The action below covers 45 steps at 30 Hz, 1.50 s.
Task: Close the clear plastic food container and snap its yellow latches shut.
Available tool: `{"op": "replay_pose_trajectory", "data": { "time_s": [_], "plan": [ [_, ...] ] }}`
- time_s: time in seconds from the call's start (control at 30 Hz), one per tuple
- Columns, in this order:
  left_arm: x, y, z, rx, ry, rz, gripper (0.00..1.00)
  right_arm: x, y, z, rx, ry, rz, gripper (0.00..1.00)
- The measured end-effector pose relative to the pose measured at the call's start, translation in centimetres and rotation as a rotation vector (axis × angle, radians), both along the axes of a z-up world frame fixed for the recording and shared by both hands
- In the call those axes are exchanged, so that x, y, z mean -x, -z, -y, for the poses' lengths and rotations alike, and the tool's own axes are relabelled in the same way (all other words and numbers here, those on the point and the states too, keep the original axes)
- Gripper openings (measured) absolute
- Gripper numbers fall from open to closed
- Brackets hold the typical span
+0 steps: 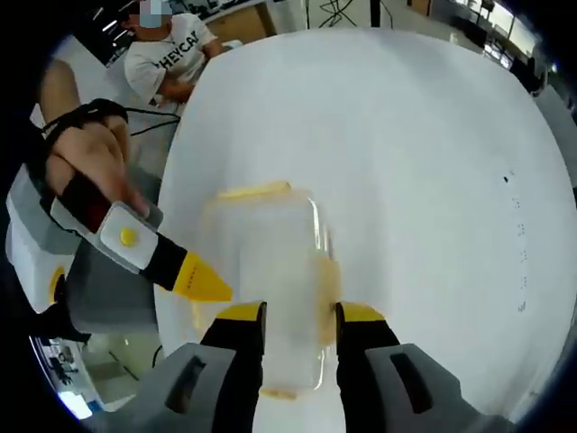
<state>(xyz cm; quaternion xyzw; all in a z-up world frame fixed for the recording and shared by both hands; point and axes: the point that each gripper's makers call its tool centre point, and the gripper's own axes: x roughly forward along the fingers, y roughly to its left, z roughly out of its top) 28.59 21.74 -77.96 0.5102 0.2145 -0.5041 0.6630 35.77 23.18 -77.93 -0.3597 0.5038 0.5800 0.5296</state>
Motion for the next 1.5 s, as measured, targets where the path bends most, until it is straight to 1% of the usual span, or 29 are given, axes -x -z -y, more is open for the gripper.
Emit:
{"op": "replay_pose_trajectory", "data": {
  "time_s": [0.07, 0.13, 0.17, 0.23, 0.27, 0.33, 0.4, 0.47, 0.53, 0.7, 0.77, 0.83, 0.93, 0.97, 1.0, 1.1, 1.13, 1.2, 1.27, 1.4, 1.5],
  "plan": [
    [-0.4, 0.2, 0.1, -0.005, -0.003, 0.009, 0.28, -0.1, 0.0, 0.0, 0.009, 0.001, -0.001, 0.29],
    [-0.7, 0.3, 0.4, -0.003, -0.006, 0.004, 0.31, -0.1, 0.1, 0.0, 0.022, -0.003, -0.005, 0.29],
    [-0.7, 0.4, 0.5, -0.016, 0.014, 0.019, 0.33, -0.1, 0.1, 0.0, 0.032, -0.006, -0.011, 0.29],
    [-1.0, 0.7, 0.5, -0.032, 0.026, 0.04, 0.36, -0.1, 0.3, 0.0, 0.049, -0.013, -0.029, 0.3],
    [-1.0, 0.8, 0.5, -0.029, 0.029, 0.045, 0.36, 0.0, 0.5, -0.1, 0.051, -0.017, -0.04, 0.31],
    [-1.2, 0.6, 0.5, -0.007, 0.004, 0.025, 0.35, 0.1, 0.6, -0.1, 0.075, -0.05, -0.052, 0.32],
    [-1.2, 0.7, 0.5, -0.005, 0.001, 0.026, 0.35, 0.3, 0.6, -0.2, 0.106, -0.071, -0.054, 0.3],
    [-1.2, 0.7, 0.5, 0.0, -0.007, 0.022, 0.34, 0.3, 0.6, -0.2, 0.125, -0.103, -0.041, 0.29],
    [-1.3, 0.7, 0.5, 0.0, -0.012, 0.018, 0.34, 0.4, 0.6, -0.1, 0.137, -0.095, -0.039, 0.29],
    [-1.4, 0.8, 0.4, 0.0, -0.013, 0.01, 0.33, 0.2, 0.7, 0.1, 0.127, -0.081, -0.055, 0.27],
    [-1.3, 0.8, 0.4, 0.006, -0.011, -0.002, 0.33, 0.3, 0.7, -0.2, 0.126, -0.096, -0.067, 0.26],
    [-1.3, 0.7, 0.4, 0.015, -0.011, -0.007, 0.32, 0.2, 0.5, -0.5, 0.125, -0.088, -0.074, 0.26],
    [-1.4, 0.7, 0.4, 0.011, -0.017, 0.001, 0.3, 0.4, 0.6, -0.2, 0.139, -0.087, -0.072, 0.26],
    [-1.9, 0.8, 0.2, -0.024, -0.008, 0.05, 0.29, 0.3, 0.6, -0.1, 0.152, -0.073, -0.06, 0.26],
    [-1.4, 1.4, 0.6, 0.011, -0.035, 0.002, 0.29, 0.3, 0.7, -0.1, 0.146, -0.074, -0.062, 0.26],
    [-1.1, 1.0, 0.2, 0.011, -0.018, 0.007, 0.3, 0.2, 0.7, 0.1, 0.138, -0.068, -0.071, 0.26],
    [-1.2, 0.9, 0.2, 0.028, -0.014, -0.001, 0.3, 0.2, 0.7, 0.1, 0.136, -0.063, -0.072, 0.26],
    [-1.2, 0.6, 0.4, 0.022, -0.018, -0.01, 0.3, 0.3, 0.7, 0.0, 0.138, -0.061, -0.075, 0.26],
    [-1.1, 0.7, 0.7, 0.004, -0.025, -0.019, 0.31, 0.5, 0.8, 0.1, 0.167, -0.075, -0.075, 0.27],
    [-0.9, 0.5, 0.8, 0.031, -0.06, -0.048, 0.3, 0.9, 0.9, 0.1, 0.214, -0.107, -0.072, 0.27],
    [-0.8, 0.5, 0.8, 0.031, -0.06, -0.039, 0.31, 0.9, 0.8, 0.4, 0.212, -0.097, -0.073, 0.28]
  ]
}}
